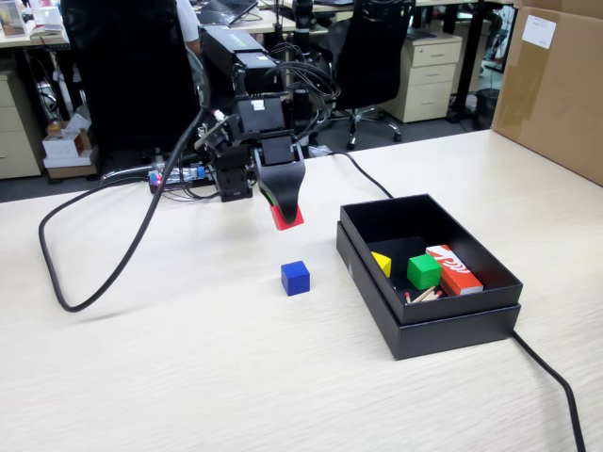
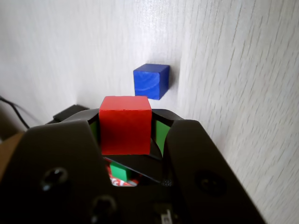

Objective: Put the red cube on top of the blue cube

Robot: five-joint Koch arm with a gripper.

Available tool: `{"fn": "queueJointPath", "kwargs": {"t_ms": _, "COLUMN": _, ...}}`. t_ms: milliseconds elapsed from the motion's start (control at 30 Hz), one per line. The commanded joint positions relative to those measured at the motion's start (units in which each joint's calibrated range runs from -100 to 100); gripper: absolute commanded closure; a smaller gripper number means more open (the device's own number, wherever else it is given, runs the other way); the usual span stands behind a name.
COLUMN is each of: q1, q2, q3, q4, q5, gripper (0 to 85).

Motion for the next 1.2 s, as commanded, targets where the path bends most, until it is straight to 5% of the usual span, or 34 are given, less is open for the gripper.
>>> {"fn": "queueJointPath", "kwargs": {"t_ms": 0, "q1": 0.2, "q2": -0.3, "q3": 2.4, "q4": 0.2, "q5": 0.6, "gripper": 84.6}}
{"fn": "queueJointPath", "kwargs": {"t_ms": 1167, "q1": -0.3, "q2": 11.5, "q3": -3.5, "q4": 12.0, "q5": 0.7, "gripper": 84.6}}
